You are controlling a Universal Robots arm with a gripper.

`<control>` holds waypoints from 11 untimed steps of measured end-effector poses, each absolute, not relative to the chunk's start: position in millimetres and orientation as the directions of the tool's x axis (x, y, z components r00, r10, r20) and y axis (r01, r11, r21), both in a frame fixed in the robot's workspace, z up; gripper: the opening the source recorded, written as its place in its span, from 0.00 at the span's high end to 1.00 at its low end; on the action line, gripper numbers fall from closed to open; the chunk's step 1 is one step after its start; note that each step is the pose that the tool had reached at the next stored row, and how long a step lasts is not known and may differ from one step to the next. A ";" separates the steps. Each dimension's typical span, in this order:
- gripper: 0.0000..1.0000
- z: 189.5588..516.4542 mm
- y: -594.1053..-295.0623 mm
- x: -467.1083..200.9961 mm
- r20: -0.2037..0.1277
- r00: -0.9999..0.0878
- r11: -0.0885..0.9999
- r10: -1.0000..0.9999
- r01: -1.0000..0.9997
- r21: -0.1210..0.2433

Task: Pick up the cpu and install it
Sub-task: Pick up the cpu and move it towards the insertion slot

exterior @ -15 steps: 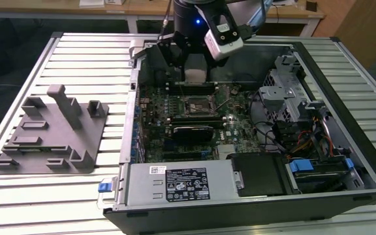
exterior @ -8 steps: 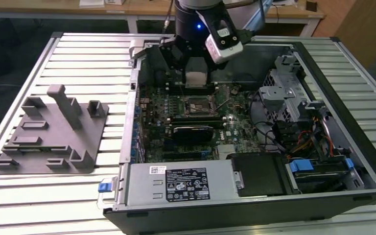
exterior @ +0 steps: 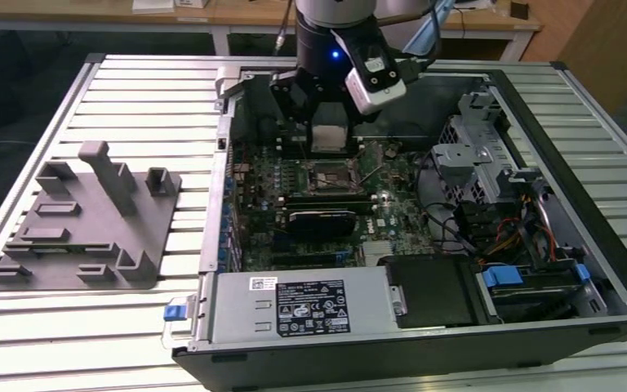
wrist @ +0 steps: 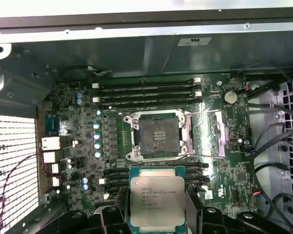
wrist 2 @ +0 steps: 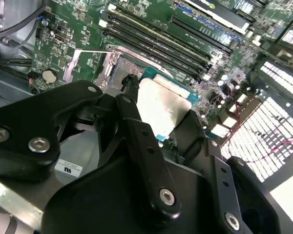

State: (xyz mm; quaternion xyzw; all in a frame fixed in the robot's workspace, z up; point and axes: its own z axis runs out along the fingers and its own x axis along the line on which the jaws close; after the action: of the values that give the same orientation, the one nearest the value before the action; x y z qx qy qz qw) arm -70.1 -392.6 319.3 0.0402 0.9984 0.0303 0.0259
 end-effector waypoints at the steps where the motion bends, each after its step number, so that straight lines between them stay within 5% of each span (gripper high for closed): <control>1: 0.46 317.7 -392.0 -69.5 -0.049 -0.995 0.995 0.082 0.079 0.062; 11: 0.46 301.8 -383.4 -64.3 -0.044 -0.996 0.995 0.081 0.079 0.060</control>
State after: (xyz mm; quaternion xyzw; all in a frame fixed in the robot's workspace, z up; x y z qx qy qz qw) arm -64.3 -383.4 301.8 0.0400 0.9985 0.0289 0.0231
